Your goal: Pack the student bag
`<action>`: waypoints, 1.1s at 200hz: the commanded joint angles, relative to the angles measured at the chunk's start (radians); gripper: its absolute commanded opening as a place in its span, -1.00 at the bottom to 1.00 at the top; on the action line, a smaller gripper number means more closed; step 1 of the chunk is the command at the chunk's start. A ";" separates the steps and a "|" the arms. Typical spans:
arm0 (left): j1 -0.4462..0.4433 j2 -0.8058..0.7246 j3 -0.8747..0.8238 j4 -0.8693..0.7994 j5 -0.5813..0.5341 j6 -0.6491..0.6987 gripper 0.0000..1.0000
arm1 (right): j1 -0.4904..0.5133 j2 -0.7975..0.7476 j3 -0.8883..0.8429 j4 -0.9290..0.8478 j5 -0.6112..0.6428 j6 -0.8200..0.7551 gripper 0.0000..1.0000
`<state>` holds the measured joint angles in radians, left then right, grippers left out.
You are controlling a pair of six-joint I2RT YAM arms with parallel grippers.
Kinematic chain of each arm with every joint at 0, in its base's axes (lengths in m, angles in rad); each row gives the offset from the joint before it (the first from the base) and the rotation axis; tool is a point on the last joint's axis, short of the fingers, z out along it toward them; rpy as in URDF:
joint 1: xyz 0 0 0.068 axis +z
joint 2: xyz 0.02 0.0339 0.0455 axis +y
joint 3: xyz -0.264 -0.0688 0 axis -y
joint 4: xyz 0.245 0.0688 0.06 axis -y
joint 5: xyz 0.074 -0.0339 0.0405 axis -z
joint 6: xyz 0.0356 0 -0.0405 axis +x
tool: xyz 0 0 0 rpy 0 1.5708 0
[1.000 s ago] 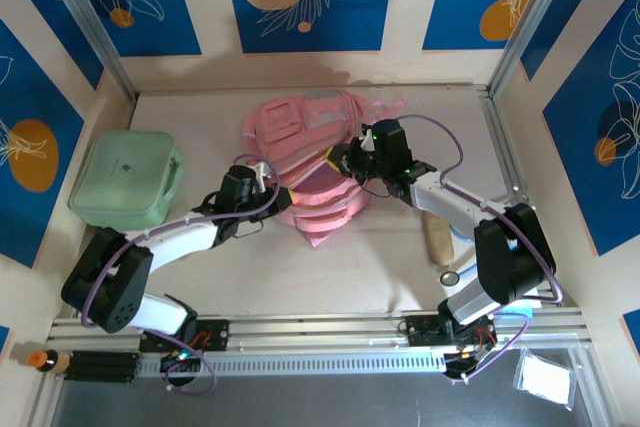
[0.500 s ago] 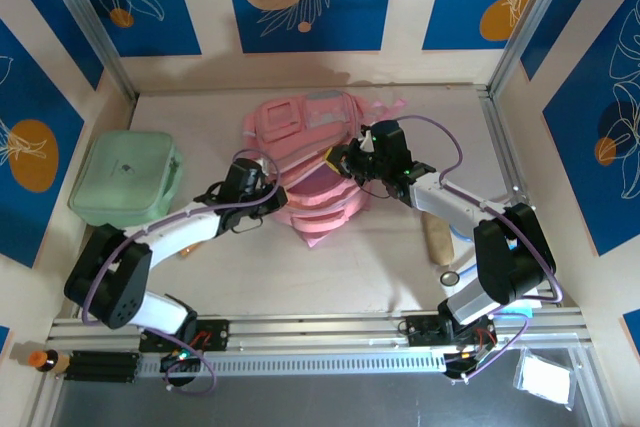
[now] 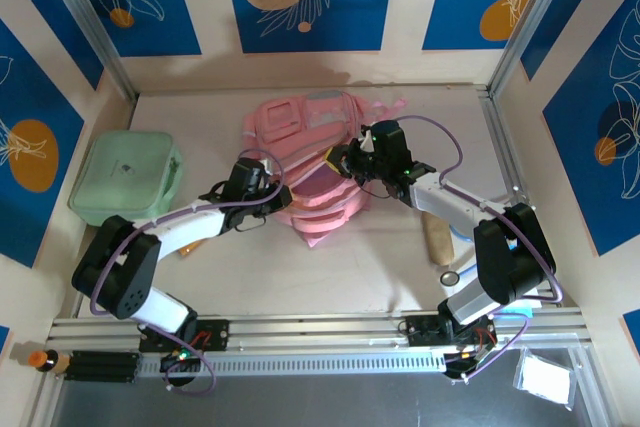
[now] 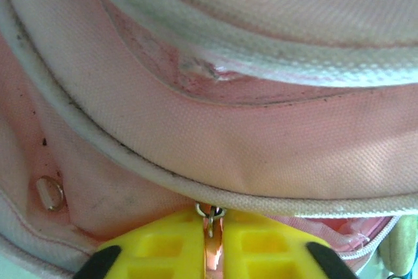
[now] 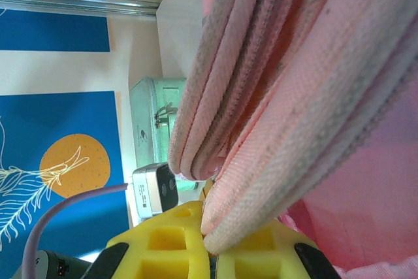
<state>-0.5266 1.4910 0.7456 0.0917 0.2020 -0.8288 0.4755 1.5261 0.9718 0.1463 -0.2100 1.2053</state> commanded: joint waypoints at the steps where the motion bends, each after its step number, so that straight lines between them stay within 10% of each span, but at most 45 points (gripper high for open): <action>1: 0.001 -0.001 0.015 -0.004 -0.025 0.029 -0.92 | -0.002 -0.024 0.002 0.052 -0.006 -0.022 -0.94; 98: 0.076 -0.110 0.141 -0.497 -0.054 0.187 -1.00 | -0.086 -0.089 -0.053 0.025 0.000 -0.043 -1.00; 220: 0.190 0.248 0.604 -0.807 -0.172 0.853 -1.00 | -0.168 -0.170 -0.077 -0.063 -0.099 -0.042 -1.00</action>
<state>-0.3965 1.6638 1.2461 -0.6147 0.1238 -0.1226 0.3359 1.4151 0.9001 0.0628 -0.3119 1.1931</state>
